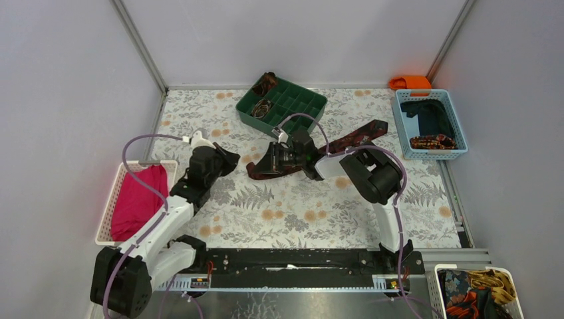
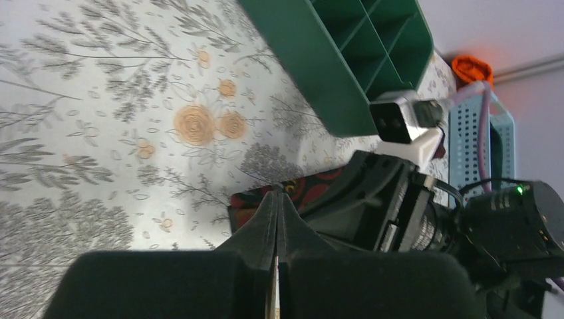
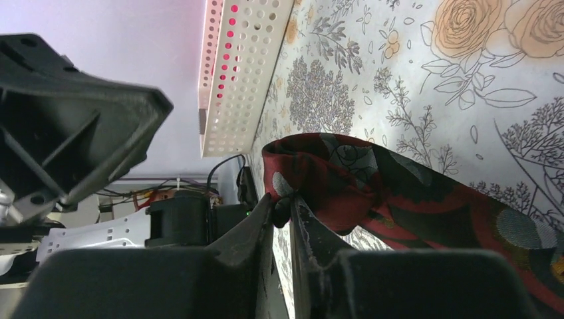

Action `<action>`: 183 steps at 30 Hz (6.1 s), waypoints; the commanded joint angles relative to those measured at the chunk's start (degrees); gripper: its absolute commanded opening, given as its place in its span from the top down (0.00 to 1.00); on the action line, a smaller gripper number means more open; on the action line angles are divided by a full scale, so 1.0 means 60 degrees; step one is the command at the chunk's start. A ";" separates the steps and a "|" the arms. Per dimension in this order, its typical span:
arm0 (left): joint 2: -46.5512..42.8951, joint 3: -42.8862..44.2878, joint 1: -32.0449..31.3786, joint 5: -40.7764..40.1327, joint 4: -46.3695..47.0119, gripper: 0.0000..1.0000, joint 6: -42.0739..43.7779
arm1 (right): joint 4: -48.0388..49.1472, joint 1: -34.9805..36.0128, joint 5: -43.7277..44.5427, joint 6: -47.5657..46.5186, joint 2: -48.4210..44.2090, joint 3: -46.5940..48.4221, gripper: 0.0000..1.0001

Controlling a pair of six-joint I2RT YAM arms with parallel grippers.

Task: Roll the ties
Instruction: Roll the tie at the center of the board.

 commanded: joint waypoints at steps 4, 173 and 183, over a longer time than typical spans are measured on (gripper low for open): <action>0.0897 0.0051 -0.0669 -0.0882 0.1782 1.00 0.0309 | 0.1328 -0.0198 -0.0869 0.0825 0.0621 0.0090 0.82; 0.0600 0.2984 -0.0566 -0.3079 -0.1829 1.00 0.1703 | -0.7973 0.1685 0.8941 -0.5406 -0.0677 0.2309 1.00; 0.1464 0.2563 -0.0559 -0.2260 -0.1079 1.00 0.1790 | -0.8245 0.1674 0.8886 -0.5565 -0.1081 0.2536 0.91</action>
